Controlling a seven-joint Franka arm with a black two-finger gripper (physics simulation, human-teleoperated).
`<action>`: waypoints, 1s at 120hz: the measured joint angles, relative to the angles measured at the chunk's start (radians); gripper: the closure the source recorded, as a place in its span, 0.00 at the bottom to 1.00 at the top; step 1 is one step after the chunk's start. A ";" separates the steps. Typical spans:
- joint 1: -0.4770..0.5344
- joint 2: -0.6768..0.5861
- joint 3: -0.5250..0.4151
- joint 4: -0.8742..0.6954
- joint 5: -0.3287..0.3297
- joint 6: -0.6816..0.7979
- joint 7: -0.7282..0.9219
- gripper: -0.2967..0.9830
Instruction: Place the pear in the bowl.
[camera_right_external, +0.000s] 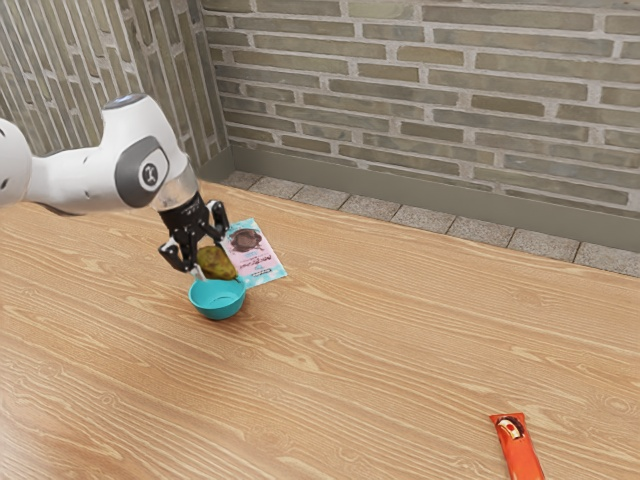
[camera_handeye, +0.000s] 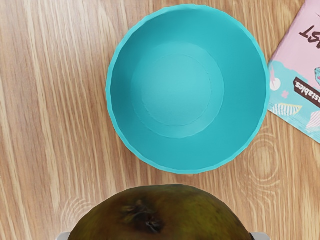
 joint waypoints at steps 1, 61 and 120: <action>0.003 0.000 0.000 0.001 0.000 -0.001 0.002 0.49; 0.103 0.225 -0.011 0.188 -0.074 -0.015 0.135 0.44; 0.026 0.018 -0.008 0.230 -0.023 -0.123 0.234 0.25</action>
